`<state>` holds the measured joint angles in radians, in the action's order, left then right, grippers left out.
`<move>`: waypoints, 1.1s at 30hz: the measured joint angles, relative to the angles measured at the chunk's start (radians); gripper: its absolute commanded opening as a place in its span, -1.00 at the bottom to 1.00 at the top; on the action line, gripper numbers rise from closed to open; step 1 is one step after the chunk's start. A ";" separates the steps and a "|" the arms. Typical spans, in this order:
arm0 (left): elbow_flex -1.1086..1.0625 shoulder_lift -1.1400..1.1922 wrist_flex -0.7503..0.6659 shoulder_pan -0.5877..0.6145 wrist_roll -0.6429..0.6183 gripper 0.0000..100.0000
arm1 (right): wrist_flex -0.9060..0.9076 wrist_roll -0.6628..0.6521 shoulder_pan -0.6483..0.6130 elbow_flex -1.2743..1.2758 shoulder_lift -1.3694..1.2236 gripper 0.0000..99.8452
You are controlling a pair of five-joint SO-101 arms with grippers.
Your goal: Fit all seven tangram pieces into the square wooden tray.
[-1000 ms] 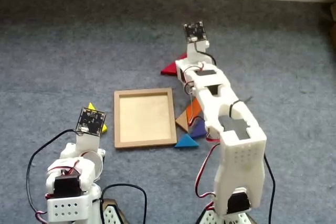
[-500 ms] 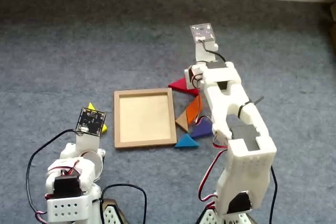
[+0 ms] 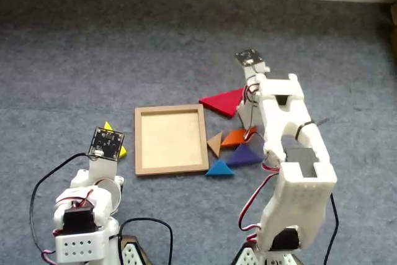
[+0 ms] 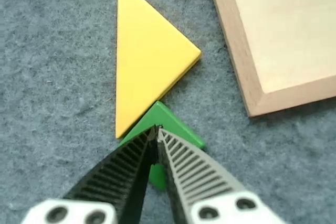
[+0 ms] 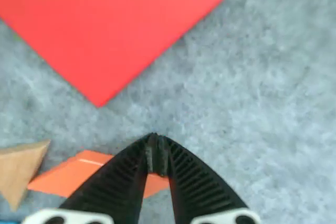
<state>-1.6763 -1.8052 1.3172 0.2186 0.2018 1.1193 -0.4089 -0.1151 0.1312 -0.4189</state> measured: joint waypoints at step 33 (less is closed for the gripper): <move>0.000 0.000 0.000 0.000 0.000 -0.95 | -0.850 0.321 -0.132 0.342 0.138 -0.99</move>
<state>-1.6763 -1.8052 1.3172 0.2186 0.2018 0.2693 -0.0882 -0.2470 0.4733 -0.2808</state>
